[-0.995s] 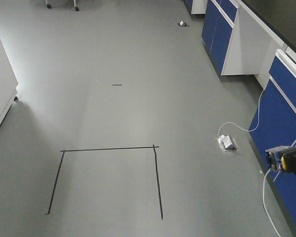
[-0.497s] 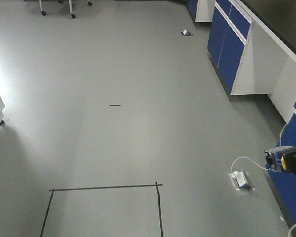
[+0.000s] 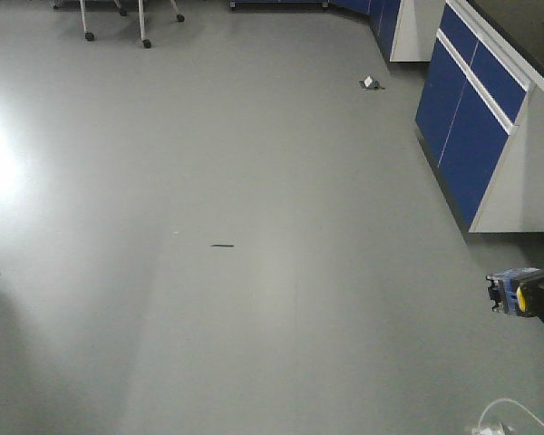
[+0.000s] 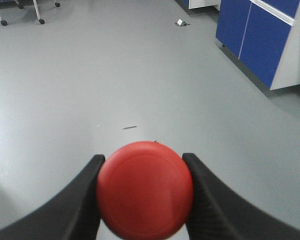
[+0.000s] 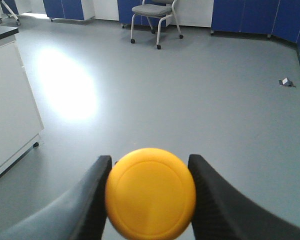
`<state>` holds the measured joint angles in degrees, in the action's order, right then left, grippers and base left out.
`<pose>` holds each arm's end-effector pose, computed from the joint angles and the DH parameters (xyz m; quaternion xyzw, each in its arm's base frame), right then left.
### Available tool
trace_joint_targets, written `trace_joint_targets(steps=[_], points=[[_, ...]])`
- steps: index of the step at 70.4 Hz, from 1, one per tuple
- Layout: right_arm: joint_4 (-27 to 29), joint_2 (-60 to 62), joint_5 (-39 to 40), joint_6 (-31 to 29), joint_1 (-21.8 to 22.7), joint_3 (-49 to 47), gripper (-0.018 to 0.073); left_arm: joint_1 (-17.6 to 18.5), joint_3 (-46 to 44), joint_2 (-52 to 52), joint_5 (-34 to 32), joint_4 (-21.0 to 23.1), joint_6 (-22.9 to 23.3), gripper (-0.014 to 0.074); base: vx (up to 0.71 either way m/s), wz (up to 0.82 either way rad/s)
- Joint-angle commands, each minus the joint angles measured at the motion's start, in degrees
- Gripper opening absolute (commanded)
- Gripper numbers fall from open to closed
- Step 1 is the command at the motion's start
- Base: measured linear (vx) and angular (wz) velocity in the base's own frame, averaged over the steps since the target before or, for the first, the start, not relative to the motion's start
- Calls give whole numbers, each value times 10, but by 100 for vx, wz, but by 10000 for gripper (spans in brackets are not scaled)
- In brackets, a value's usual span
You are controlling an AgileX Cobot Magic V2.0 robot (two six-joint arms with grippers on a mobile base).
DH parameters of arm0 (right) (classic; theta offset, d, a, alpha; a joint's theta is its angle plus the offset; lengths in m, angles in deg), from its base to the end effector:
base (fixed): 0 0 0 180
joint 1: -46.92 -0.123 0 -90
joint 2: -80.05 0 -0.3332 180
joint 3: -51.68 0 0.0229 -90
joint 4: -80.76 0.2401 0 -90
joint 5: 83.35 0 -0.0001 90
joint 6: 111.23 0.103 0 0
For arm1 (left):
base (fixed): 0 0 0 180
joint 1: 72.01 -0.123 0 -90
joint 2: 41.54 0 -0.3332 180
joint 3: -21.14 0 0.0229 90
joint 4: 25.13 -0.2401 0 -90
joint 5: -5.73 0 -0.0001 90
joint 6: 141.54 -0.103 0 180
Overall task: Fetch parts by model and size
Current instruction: 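Drive the base to the bench with the red tray, holding both switches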
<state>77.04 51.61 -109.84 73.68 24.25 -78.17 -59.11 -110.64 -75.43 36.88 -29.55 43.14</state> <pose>0.0355 0.0116 0.3248 -0.1366 0.7817 0.1166 0.5973 0.0522 -0.0077 0.3238 0.0764 0.8312 -0.0496 0.5485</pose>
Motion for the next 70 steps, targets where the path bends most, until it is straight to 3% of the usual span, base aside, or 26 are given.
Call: trace_joint_targets(steps=[1, 70], points=[[-6, -3, 46, -3, 2, -17, -10, 2, -17, -4, -43, 2, 3, -6, 63, 1], [-5, -3, 46, -3, 2, -17, -10, 2, -17, -7, -44, 2, 3, -6, 70, -1]])
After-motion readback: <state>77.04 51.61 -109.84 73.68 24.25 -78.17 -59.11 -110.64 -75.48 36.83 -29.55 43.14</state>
